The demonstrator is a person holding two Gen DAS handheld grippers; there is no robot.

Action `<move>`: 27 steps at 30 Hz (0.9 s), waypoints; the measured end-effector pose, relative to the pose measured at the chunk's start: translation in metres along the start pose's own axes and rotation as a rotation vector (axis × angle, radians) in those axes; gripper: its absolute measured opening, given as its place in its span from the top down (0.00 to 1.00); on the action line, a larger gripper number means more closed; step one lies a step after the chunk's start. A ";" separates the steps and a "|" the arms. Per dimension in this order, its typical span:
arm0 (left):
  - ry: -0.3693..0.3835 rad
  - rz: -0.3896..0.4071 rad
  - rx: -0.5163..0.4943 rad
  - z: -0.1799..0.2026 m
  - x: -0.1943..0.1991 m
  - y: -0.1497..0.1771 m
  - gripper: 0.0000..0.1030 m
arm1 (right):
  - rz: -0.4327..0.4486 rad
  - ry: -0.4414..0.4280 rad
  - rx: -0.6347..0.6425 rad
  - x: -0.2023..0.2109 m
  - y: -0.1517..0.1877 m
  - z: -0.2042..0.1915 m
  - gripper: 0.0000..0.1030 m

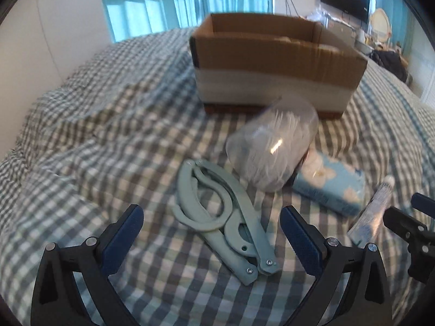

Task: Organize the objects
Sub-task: 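Move both tools back toward the remaining items, then grasp the green hanger with the left tool while the right tool grasps the white tube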

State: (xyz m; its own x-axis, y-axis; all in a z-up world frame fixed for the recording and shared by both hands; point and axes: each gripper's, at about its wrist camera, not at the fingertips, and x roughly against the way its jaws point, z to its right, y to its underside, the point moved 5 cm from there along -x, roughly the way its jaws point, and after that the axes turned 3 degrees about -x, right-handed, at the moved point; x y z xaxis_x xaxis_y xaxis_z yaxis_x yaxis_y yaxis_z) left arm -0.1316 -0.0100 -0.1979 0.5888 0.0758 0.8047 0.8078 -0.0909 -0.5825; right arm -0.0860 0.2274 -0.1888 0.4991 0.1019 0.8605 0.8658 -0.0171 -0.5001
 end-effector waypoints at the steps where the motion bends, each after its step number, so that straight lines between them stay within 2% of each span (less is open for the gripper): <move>1: 0.004 -0.009 -0.006 0.001 -0.005 0.001 0.01 | -0.006 0.005 -0.002 -0.005 0.000 -0.001 0.21; 4: 0.039 -0.009 0.013 0.000 -0.012 0.001 0.01 | 0.000 0.027 0.005 -0.015 -0.003 -0.006 0.23; 10: 0.103 -0.024 0.029 0.003 -0.023 -0.001 0.13 | -0.022 0.059 0.009 -0.038 -0.010 -0.016 0.29; 14: 0.127 -0.018 0.004 0.009 -0.023 0.001 0.28 | -0.013 0.066 0.044 -0.039 -0.009 -0.020 0.42; 16: 0.138 -0.023 0.000 0.010 -0.022 0.002 0.29 | -0.009 0.051 0.060 -0.037 -0.007 -0.020 0.50; 18: 0.146 -0.030 0.004 0.010 -0.020 0.004 0.42 | -0.001 0.021 0.064 -0.030 -0.004 -0.020 0.64; 21: 0.135 -0.025 -0.020 0.014 -0.012 0.008 0.55 | 0.002 -0.009 0.069 -0.021 0.001 -0.020 0.77; 23: 0.133 -0.024 -0.031 0.016 -0.006 0.010 0.63 | 0.009 -0.019 0.078 -0.012 0.008 -0.021 0.80; 27: 0.164 -0.041 0.000 0.012 0.004 0.015 0.77 | 0.033 -0.051 0.080 0.006 0.013 -0.017 0.80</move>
State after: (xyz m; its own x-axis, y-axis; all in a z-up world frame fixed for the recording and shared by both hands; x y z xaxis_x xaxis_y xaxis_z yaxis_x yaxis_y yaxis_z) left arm -0.1169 0.0005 -0.2042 0.5429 -0.0839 0.8356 0.8308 -0.0913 -0.5490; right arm -0.0710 0.2112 -0.1880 0.5234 0.1532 0.8382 0.8420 0.0576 -0.5363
